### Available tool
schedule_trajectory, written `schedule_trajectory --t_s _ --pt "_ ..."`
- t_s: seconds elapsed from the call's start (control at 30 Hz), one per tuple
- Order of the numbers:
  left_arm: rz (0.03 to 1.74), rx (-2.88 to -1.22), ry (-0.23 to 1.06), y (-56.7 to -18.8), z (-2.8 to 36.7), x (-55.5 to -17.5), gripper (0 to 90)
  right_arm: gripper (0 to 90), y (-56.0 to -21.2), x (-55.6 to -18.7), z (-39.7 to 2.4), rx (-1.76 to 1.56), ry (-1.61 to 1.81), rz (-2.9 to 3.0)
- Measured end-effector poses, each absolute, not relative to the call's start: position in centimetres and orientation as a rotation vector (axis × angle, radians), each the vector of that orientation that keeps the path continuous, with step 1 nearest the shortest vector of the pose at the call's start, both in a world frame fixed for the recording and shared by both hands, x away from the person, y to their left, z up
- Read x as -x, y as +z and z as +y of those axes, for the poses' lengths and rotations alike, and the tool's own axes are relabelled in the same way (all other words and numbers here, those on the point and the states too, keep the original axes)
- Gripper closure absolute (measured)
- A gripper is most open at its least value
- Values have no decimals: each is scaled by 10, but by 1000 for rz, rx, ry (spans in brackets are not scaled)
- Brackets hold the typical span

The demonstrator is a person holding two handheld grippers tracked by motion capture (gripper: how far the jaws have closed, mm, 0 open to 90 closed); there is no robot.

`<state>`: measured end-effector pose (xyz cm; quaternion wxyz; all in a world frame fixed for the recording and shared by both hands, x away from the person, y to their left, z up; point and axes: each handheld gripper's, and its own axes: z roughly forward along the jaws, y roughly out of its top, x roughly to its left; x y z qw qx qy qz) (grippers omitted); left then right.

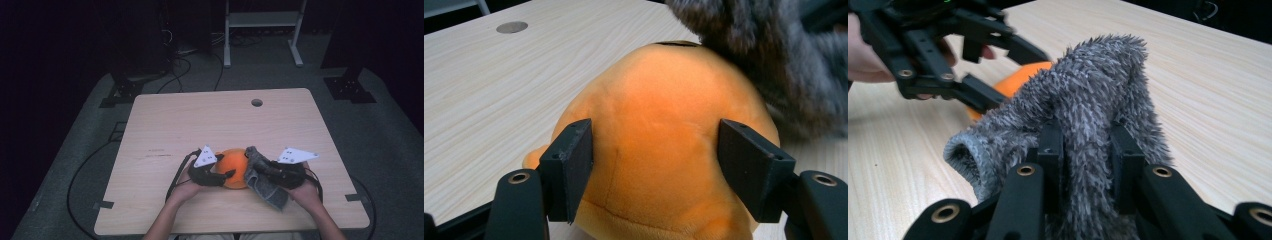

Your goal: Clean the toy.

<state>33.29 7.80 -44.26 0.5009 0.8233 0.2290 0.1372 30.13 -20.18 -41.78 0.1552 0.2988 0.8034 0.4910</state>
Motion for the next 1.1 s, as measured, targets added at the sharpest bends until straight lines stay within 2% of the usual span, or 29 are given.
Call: schedule_trajectory --t_s 0.17,0.23,0.3,0.33,0.4,0.53,0.7,0.83,0.97,1.1 --pt "540 -1990 333 -440 79 -332 298 719 -425 -305 -194 -839 1359 2325" --pt "570 -1985 299 -436 82 -334 173 719 -427 -307 -197 -864 1384 2317" --pt "586 -1997 280 -435 85 -336 144 718 -428 -307 -199 -872 1379 2313" --pt "586 -1993 269 -436 86 -337 147 718 -429 -307 -200 -879 1382 2311" --pt "577 -1980 247 -438 87 -337 256 718 -433 -310 -207 -900 1400 2312" --pt "578 -1966 252 -438 85 -336 311 719 -437 -315 -216 -949 1372 2309" --pt "593 -1956 268 -439 83 -337 329 724 -430 -311 -224 -974 1355 2274" --pt "588 -1960 276 -439 79 -337 328 721 -418 -302 -205 -853 1429 2296" --pt "587 -1960 224 -438 86 -339 288 721 -427 -303 -194 -823 1386 2330" --pt "595 -1945 212 -440 88 -340 321 721 -429 -307 -202 -860 1349 2314"
